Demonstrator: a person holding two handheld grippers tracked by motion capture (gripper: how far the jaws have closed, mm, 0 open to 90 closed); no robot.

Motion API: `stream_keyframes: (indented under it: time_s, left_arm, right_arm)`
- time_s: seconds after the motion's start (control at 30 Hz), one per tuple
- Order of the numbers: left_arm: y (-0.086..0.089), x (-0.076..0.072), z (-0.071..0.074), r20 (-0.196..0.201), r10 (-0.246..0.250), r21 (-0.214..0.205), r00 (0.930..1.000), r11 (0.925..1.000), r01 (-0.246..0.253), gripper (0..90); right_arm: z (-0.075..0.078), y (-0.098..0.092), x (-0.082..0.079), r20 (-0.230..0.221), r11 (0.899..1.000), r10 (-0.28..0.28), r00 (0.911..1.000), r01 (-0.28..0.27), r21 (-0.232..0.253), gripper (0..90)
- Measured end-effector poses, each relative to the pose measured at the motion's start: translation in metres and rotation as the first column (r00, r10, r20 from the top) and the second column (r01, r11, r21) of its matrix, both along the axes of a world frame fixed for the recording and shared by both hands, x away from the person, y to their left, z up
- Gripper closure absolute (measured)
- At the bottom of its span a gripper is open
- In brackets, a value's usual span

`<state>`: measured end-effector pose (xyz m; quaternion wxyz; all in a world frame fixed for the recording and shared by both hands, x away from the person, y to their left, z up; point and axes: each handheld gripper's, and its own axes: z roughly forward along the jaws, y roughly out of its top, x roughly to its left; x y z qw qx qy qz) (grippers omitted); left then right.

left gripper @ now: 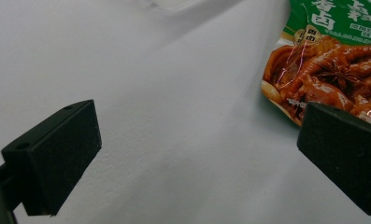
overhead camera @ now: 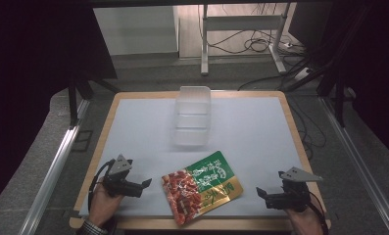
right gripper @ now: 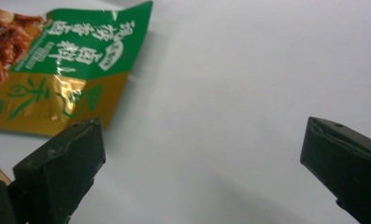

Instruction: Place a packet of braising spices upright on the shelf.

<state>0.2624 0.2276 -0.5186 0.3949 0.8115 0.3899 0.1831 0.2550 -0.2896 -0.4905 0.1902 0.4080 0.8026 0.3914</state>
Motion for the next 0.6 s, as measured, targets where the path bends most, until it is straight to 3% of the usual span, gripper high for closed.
stream_keyframes:
  time_s: [0.2,0.4,0.6]
  left_arm:
    - [0.0017,0.0007,-0.0021,0.011,0.004,-0.005,0.9999,1.0000,-0.003,0.0]
    - [0.0025,-0.0005,-0.0018,0.040,-0.003,-0.004,0.9992,1.0000,0.003,0.0]
    - [0.0036,-0.0003,-0.0018,0.051,-0.020,-0.026,0.9985,0.9994,0.021,0.0]
  right_arm:
    - [-0.0072,-0.0050,0.0079,-0.025,1.000,0.010,0.9996,-0.010,0.006,0.0]
    - [-0.0051,-0.0054,0.0064,0.003,1.000,-0.005,1.0000,0.005,-0.005,0.0]
    - [-0.0059,-0.0071,0.0070,-0.006,1.000,-0.009,0.9999,0.009,0.007,0.0]
